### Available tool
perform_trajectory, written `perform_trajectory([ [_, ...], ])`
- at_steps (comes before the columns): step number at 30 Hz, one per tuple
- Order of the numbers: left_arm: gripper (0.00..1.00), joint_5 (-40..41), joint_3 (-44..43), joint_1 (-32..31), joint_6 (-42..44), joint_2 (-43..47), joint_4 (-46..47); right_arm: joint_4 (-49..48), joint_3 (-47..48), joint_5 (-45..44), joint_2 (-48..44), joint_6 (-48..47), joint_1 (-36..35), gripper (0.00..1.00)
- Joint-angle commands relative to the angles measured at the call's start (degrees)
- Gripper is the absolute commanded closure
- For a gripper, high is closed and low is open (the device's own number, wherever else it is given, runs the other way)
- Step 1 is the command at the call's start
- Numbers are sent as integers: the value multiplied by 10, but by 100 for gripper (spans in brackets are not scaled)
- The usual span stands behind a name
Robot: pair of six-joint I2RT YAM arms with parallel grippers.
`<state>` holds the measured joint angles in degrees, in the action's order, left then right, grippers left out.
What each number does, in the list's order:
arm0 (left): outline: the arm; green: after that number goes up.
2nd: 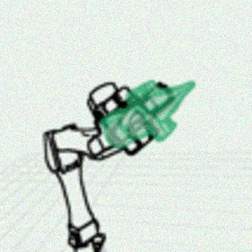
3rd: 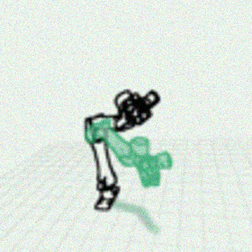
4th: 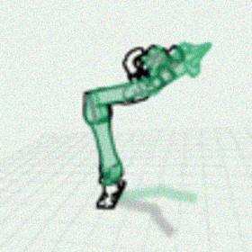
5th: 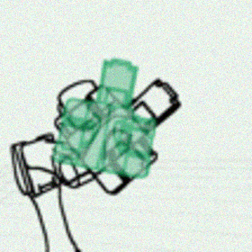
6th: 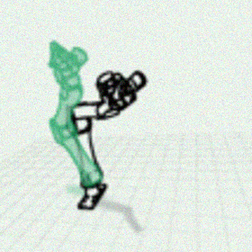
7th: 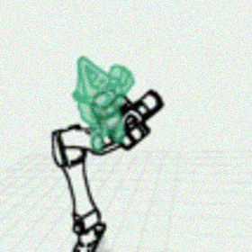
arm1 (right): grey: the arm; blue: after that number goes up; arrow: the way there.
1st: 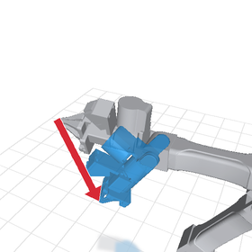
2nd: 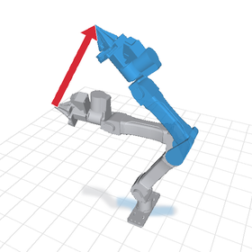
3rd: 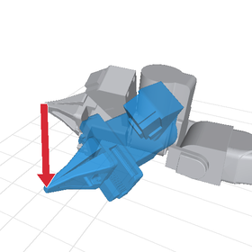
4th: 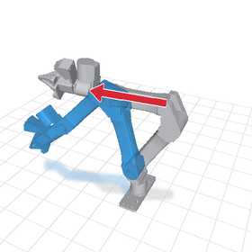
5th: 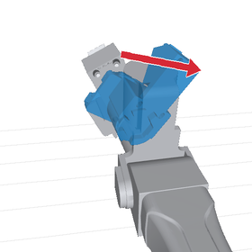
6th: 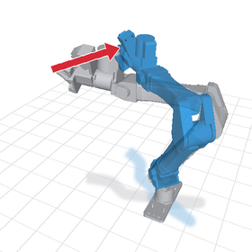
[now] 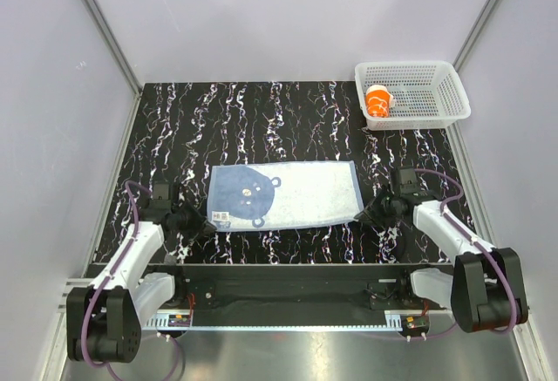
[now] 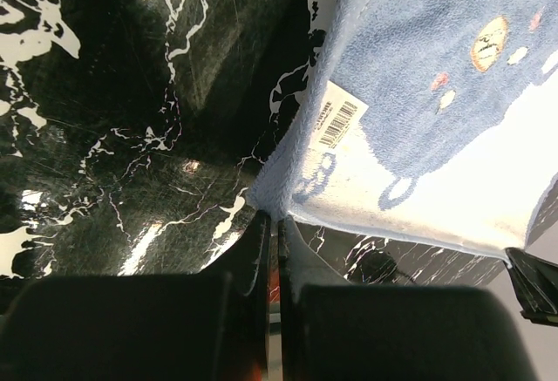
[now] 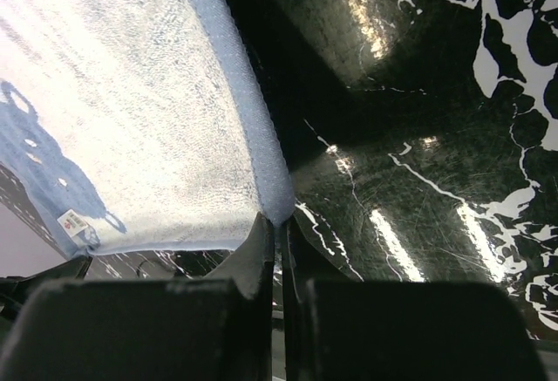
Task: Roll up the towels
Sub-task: Fold the towel
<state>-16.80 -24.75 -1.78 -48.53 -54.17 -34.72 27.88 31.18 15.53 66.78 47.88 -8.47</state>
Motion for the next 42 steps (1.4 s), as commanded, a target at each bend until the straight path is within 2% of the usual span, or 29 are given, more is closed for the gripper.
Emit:
perform_trajectory([
  [1,100,12,-28,3,2,12,0,3,3,-18,-34,5,-1,100],
  [10,100,27,-63,3,21,28,-53,78,17,-47,-112,6,-1,100],
  [19,100,38,-122,3,34,45,-93,86,43,-46,-125,5,-1,100],
  [24,100,56,-174,3,49,21,-105,94,109,-47,-81,-22,-1,100],
  [31,100,38,-225,3,57,-51,-74,81,172,-40,11,-46,-1,100],
  [42,100,2,-323,3,62,-218,-12,60,260,-52,149,-72,-1,100],
])
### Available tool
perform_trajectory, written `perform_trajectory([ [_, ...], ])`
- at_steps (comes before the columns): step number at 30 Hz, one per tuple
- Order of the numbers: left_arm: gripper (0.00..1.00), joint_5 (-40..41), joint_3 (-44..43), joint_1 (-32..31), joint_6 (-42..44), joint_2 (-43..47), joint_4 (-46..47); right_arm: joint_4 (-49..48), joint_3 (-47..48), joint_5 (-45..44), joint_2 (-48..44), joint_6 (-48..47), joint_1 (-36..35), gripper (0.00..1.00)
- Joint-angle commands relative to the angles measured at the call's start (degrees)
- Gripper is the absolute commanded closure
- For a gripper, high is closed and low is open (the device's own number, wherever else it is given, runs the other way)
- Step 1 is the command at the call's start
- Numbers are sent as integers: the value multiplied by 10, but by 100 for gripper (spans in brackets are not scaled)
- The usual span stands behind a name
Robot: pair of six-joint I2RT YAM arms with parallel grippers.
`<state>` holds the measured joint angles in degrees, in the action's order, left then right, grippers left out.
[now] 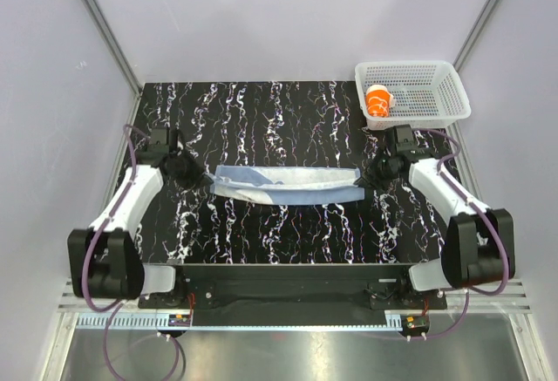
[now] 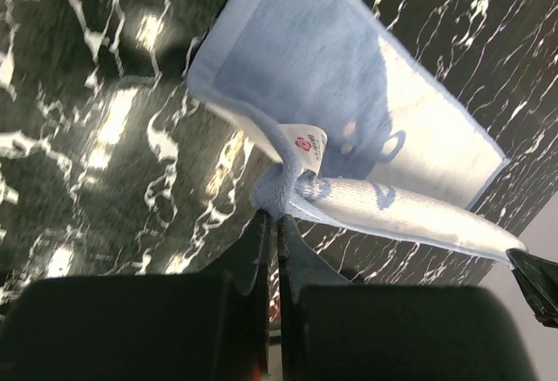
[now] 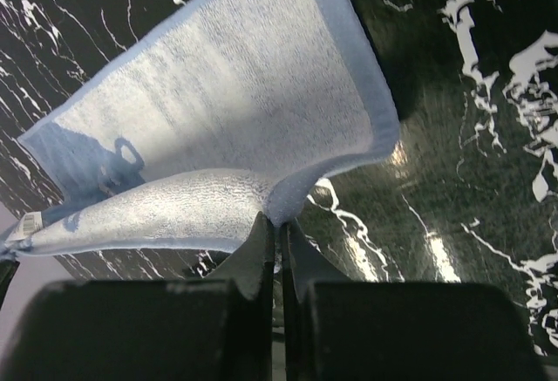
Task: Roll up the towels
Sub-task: Fold the towel
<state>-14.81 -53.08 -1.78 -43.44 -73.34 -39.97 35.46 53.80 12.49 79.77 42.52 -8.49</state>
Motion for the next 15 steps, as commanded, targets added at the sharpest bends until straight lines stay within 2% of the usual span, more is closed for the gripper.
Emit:
perform_trajectory([
  [1,100,-19,-51,3,12,-47,42,-17,38,-24,34,-20,-1,100],
  [15,100,-12,-149,3,25,-182,42,-31,105,-33,139,-47,4,100],
])
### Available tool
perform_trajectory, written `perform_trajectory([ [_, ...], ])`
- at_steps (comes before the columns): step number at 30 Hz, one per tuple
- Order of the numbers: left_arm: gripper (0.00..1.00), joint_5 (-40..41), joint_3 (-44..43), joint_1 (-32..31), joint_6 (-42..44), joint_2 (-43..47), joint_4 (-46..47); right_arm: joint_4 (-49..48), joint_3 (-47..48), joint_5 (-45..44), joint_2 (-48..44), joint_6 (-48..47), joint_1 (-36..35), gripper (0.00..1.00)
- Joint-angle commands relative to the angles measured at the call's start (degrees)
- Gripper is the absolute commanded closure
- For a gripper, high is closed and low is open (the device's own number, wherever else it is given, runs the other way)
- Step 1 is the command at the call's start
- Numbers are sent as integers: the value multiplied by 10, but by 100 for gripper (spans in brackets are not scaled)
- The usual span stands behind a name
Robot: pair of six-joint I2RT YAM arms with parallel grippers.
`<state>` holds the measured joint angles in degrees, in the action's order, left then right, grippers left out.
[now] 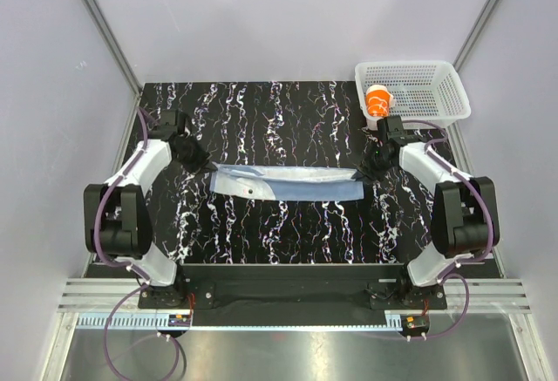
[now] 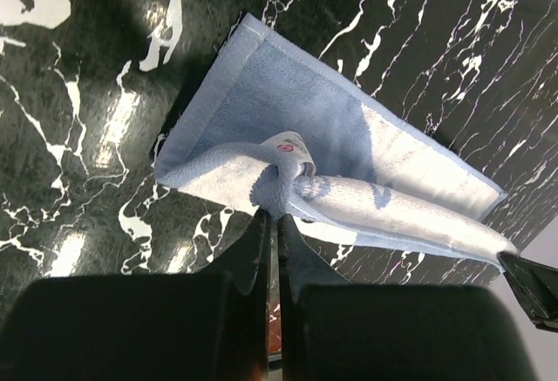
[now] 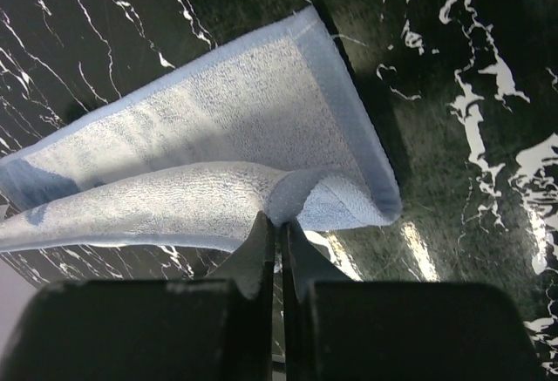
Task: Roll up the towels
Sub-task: Fold the towel
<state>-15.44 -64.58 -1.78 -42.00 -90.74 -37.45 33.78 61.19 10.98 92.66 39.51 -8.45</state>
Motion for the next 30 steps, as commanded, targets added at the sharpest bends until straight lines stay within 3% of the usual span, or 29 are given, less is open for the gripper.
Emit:
perform_trajectory([
  [1,100,-5,-38,3,11,-17,18,-13,35,-17,19,-18,4,100],
  [16,100,4,-76,3,24,-105,24,-33,74,8,103,-27,19,98],
  [17,100,5,-80,3,24,-110,22,-35,78,10,108,-27,19,85],
  [19,100,2,-85,3,24,-123,26,-38,82,15,116,-28,20,73],
  [20,100,1,-91,3,23,-126,26,-38,85,15,118,-27,21,58],
  [22,100,-2,-96,3,23,-137,26,-40,91,16,123,-28,24,45],
  [24,92,-4,-102,3,20,-141,24,-37,99,16,124,-28,26,32],
  [30,50,-9,-105,3,12,-124,31,-20,125,5,105,-37,31,21],
])
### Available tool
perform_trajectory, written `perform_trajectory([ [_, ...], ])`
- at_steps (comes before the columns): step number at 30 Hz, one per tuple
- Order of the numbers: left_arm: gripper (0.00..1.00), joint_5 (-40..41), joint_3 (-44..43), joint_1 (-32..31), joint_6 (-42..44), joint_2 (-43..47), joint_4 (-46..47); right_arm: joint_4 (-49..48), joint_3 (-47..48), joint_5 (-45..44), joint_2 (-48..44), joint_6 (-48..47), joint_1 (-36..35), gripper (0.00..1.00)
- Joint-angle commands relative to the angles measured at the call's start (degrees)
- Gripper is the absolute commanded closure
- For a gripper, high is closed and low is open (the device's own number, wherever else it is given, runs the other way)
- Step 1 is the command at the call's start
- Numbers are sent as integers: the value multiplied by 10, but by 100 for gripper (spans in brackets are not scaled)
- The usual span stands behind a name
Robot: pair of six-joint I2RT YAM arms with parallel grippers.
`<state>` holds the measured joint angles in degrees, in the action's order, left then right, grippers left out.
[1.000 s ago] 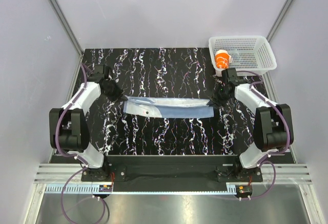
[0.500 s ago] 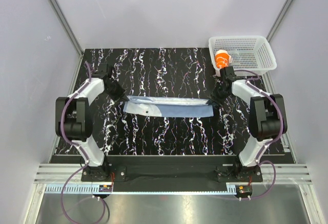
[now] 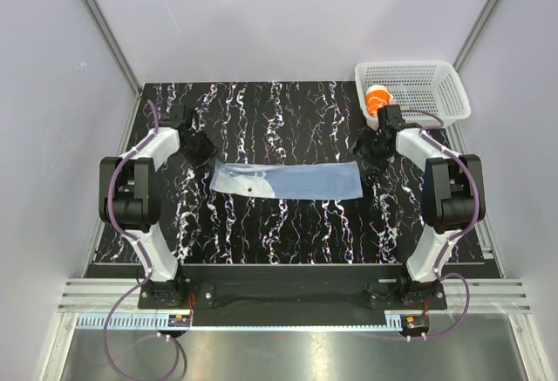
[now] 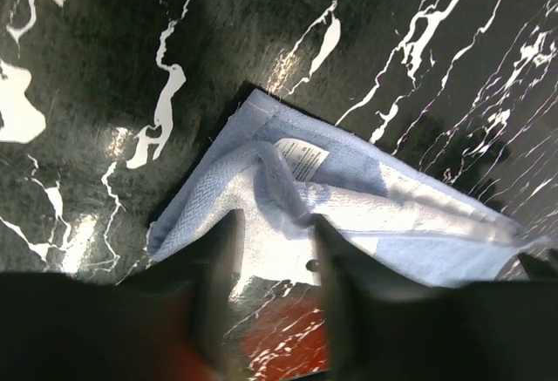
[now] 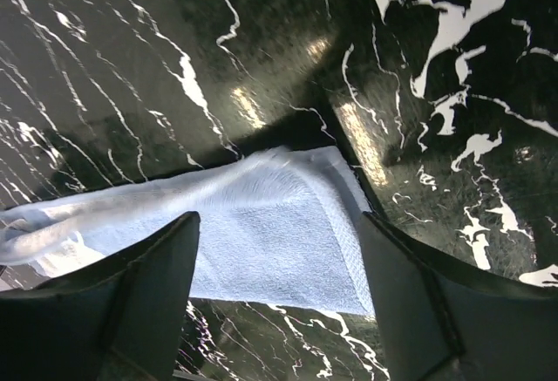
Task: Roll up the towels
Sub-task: Fold the towel
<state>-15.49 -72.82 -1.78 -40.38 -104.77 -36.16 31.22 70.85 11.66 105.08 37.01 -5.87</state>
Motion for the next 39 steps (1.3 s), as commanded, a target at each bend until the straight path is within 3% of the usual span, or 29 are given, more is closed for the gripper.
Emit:
perform_trajectory([
  [1,47,-6,-28,4,-3,19,15,11,36,-10,-26,-15,7,19],
  [6,39,9,-38,9,6,47,-11,42,42,-44,-59,-33,23,10],
  [13,39,29,-13,11,40,131,-43,19,-60,-11,-156,-35,37,11],
  [18,40,53,24,11,85,220,-78,-29,-155,39,-194,-27,37,21],
  [26,40,108,92,11,169,344,-116,-66,-212,49,-180,-20,36,34],
  [30,40,117,130,11,188,372,-106,-82,-218,57,-154,-18,37,43],
  [39,41,122,217,11,184,393,-64,-96,-233,62,-132,-13,36,46],
])
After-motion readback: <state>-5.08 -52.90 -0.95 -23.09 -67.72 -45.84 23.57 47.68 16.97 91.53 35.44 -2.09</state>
